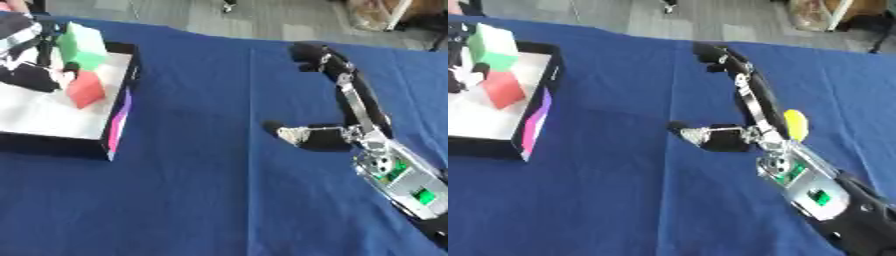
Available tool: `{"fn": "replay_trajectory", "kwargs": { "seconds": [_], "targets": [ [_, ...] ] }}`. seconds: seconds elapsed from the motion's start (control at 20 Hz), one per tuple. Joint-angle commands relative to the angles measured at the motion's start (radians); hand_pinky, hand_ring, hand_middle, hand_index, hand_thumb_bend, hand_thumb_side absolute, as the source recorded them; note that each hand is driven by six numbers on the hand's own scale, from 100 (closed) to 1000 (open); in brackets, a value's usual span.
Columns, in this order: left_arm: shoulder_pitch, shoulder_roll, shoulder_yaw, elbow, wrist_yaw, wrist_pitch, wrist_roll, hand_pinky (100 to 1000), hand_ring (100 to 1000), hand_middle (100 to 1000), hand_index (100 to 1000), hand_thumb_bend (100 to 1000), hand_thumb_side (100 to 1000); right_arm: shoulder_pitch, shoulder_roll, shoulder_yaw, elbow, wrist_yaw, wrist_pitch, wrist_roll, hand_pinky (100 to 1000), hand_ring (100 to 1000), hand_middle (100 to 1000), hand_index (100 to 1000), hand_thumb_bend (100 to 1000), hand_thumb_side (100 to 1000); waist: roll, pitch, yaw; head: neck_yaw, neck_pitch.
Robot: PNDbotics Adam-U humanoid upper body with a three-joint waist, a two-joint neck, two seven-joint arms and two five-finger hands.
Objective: Pick up the objects with one hand, pass them to the other hand, and then place them into the box on the other side of the table.
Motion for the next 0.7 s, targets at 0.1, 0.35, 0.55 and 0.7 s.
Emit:
{"fn": "replay_trajectory", "kwargs": {
  "seconds": [0.1, 0.35, 0.55, 0.7],
  "targets": [
    [-0.013, 0.038, 0.021, 0.001, -0.025, 0.009, 0.0, 1000, 621, 463, 581, 100, 258, -0.005, -0.015, -0.009, -0.02, 0.006, 0.001, -0.007, 750, 803, 793, 889, 661, 100, -0.005, -0.031, -0.002, -0.009, -0.004],
    [-0.005, 0.048, 0.024, 0.01, -0.117, 0.0, -0.062, 1000, 841, 721, 854, 176, 304, -0.003, -0.018, -0.009, -0.02, 0.005, 0.0, -0.009, 749, 801, 792, 888, 661, 100, -0.003, -0.032, -0.004, -0.014, -0.008],
    [-0.001, 0.052, 0.034, 0.014, -0.174, -0.028, -0.11, 1000, 890, 758, 890, 326, 321, -0.002, -0.018, -0.008, -0.02, 0.008, 0.001, -0.01, 750, 801, 792, 888, 662, 100, -0.001, -0.031, -0.005, -0.016, -0.009],
    [-0.001, 0.053, 0.04, 0.019, -0.194, -0.035, -0.13, 1000, 907, 772, 913, 367, 327, -0.002, -0.018, -0.007, -0.02, 0.011, 0.001, -0.012, 750, 800, 792, 887, 664, 100, 0.0, -0.03, -0.006, -0.015, -0.01]
  ]
}}
